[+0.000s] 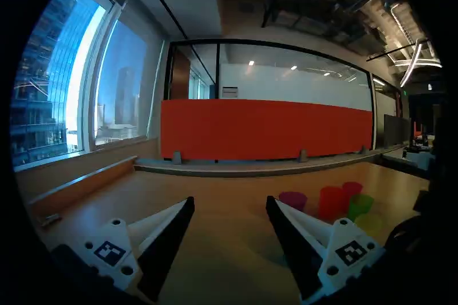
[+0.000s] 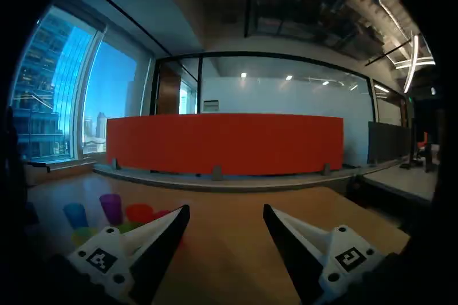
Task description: Pour water
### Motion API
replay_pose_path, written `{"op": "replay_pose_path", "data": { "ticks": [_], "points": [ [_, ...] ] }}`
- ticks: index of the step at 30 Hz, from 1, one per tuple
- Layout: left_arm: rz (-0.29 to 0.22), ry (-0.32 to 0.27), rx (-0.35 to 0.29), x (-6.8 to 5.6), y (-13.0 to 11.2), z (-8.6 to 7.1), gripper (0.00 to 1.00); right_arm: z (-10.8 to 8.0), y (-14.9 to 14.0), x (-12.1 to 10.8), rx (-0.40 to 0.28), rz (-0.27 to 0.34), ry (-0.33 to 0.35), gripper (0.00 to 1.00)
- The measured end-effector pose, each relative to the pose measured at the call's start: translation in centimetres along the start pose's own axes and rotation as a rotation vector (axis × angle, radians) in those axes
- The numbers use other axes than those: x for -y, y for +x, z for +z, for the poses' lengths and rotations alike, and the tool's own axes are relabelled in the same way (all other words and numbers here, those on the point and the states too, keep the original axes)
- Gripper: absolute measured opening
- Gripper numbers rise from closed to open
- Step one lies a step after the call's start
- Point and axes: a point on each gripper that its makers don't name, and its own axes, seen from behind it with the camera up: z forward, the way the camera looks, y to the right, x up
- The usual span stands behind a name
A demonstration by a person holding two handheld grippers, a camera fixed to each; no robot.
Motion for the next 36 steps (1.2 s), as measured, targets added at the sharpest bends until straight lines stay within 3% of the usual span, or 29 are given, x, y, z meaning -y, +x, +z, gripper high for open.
{"op": "replay_pose_path", "data": {
  "ticks": [9, 27, 36],
  "points": [
    [-0.008, -0.042, 0.006, -1.3, 3.8, 1.7, 0.93, 0.8, 4.7, -0.1, 0.017, -0.022, 0.028, 0.99],
    [0.039, -0.116, 0.020, -2.0, 12.0, 3.6, 0.93, 2.8, 14.3, 0.3, -0.008, -0.016, 0.082, 0.99],
    [0.044, -0.170, 0.023, -3.2, 13.8, 4.0, 0.93, 2.9, 16.0, 1.7, -0.003, -0.006, 0.145, 0.99]
  ]
}}
